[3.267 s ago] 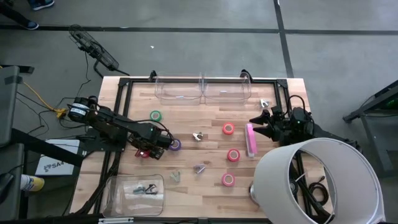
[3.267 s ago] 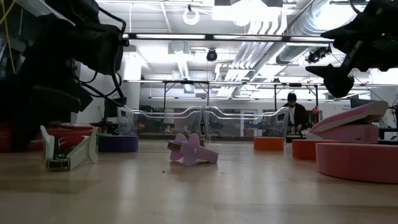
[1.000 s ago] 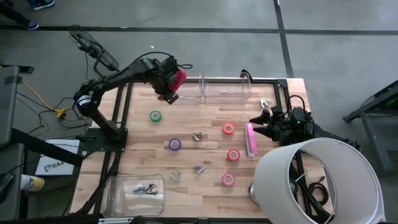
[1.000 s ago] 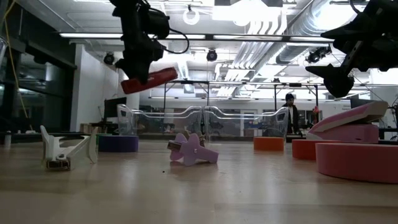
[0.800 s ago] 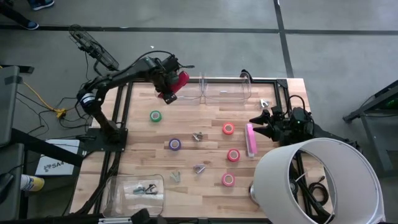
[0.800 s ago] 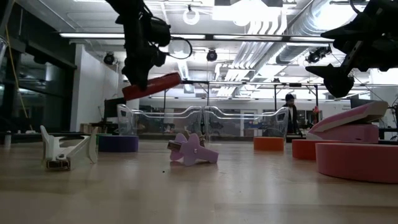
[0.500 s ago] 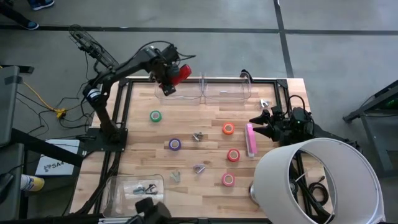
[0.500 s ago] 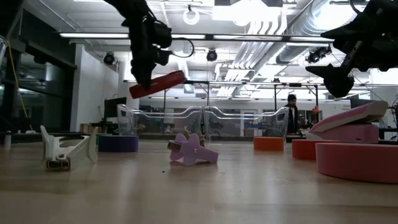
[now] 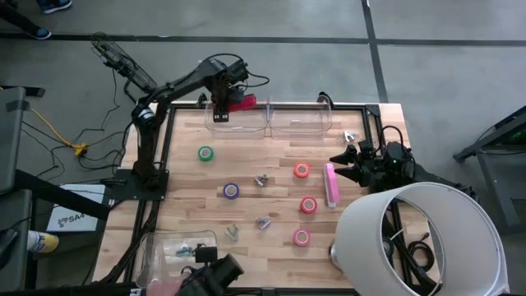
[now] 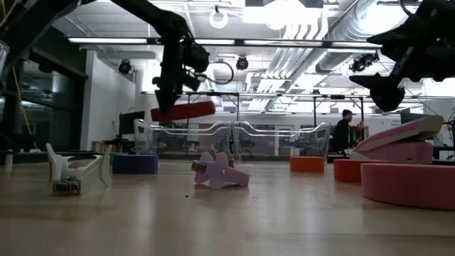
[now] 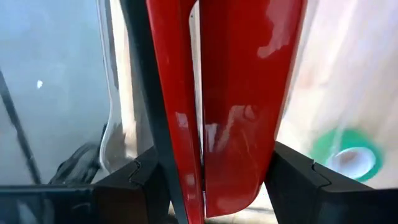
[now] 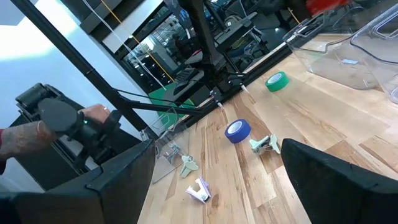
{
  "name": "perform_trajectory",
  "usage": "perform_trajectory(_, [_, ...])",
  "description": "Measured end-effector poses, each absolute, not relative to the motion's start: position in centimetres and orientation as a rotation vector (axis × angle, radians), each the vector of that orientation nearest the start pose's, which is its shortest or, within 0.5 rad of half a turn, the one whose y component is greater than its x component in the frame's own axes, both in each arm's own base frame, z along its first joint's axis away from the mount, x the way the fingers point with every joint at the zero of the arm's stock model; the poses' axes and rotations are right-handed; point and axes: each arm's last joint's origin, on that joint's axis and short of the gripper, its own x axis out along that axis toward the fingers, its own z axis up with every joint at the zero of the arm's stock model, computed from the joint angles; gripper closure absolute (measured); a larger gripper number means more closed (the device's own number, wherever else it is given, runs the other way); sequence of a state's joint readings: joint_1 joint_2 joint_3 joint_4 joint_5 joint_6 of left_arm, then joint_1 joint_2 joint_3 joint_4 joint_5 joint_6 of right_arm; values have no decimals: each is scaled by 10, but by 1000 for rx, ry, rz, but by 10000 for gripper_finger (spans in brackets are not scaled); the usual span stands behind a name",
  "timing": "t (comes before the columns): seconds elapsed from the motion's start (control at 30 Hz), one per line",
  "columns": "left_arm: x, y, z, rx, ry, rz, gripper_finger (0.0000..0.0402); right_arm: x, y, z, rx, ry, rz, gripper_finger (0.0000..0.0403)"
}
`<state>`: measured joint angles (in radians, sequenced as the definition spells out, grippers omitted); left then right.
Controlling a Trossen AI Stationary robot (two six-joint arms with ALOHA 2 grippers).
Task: Pick and place Stapler, Stapler remover, tape
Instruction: Put the red stapler into the top left transparent bin
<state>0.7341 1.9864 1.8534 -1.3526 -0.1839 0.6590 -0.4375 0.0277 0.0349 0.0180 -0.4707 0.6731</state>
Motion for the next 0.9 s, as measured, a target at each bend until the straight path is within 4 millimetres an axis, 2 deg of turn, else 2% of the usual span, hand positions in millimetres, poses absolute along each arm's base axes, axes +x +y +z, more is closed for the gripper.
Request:
perform_trajectory(0.2, [290,264,262,100,1656,192,204,91,-28,175,662,-11,39,63])
perform_trajectory(0.47, [298,266,260,131,1608,206,204,91,-28,175,662,-10,40,63])
perform_trajectory(0.9, [307,273,230,138,1678,162,204,91,-28,175,662,-10,39,63])
